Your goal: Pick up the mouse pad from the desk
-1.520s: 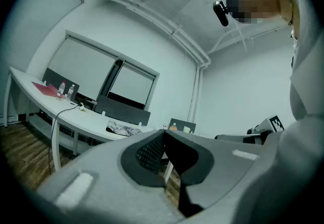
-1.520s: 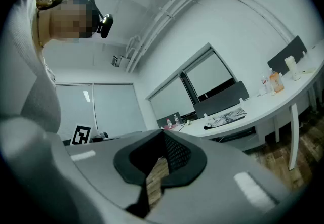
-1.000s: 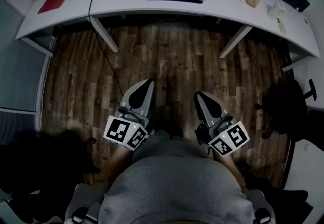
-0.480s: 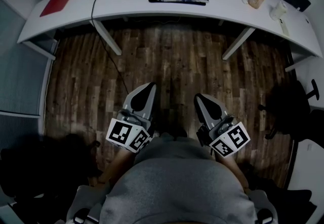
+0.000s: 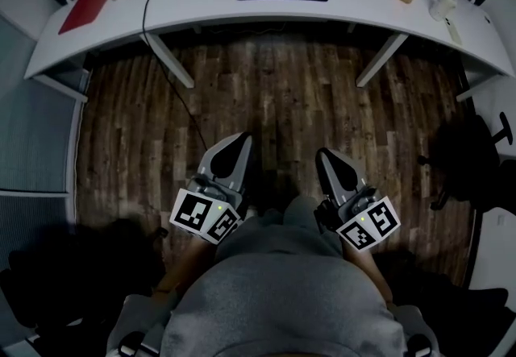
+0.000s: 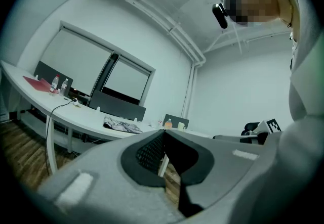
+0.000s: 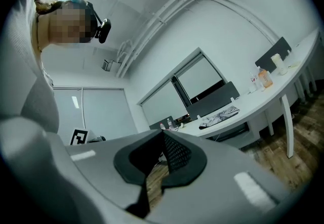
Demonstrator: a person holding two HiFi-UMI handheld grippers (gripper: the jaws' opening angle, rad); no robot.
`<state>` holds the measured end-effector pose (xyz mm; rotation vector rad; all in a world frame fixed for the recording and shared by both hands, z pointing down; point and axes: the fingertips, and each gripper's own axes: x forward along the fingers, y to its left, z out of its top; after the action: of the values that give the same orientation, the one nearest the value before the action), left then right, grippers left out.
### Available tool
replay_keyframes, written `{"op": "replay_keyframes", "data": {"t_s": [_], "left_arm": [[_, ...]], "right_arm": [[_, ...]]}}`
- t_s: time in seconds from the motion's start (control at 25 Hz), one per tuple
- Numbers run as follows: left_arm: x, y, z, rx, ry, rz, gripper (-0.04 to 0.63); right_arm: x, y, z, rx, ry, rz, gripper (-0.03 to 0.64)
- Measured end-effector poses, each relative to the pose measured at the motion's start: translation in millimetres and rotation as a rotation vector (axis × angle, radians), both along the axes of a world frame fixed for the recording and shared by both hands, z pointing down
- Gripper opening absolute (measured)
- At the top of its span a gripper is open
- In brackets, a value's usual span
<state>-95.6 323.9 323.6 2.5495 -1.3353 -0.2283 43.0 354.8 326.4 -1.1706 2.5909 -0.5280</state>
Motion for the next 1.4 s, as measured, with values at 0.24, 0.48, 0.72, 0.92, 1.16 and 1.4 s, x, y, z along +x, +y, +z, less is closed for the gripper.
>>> {"op": "replay_keyframes", "data": {"t_s": [0.24,0.48,0.72,0.92,1.16,1.4], "left_arm": [[4,-1,9,-0.022,-0.001,0.024,-0.002],[5,-10,12,-0.016,0.008,0.029,-0.002],[0,-35,9,-0.002,0.01,-0.011,-0.002],[2,-69,11,-0.007,0.007,-0.031,-0.002],[11,-123,4,0.001,0.002,-0.051,-0.002],[20,-171,-7,0.007,-0.002,-0.081,-0.002]], "right_arm": [[4,8,4,-0.023,-0.008,0.03,0.002],[5,1,9,-0.028,-0.006,0.037,0.002],[1,-30,5,-0.006,-0.004,0.012,0.002],[2,-68,4,0.003,0.005,-0.003,0.002],[9,-126,-3,0.011,0.005,-0.031,0.002],[22,-180,-15,0.022,-0.003,-0.051,0.002]]}}
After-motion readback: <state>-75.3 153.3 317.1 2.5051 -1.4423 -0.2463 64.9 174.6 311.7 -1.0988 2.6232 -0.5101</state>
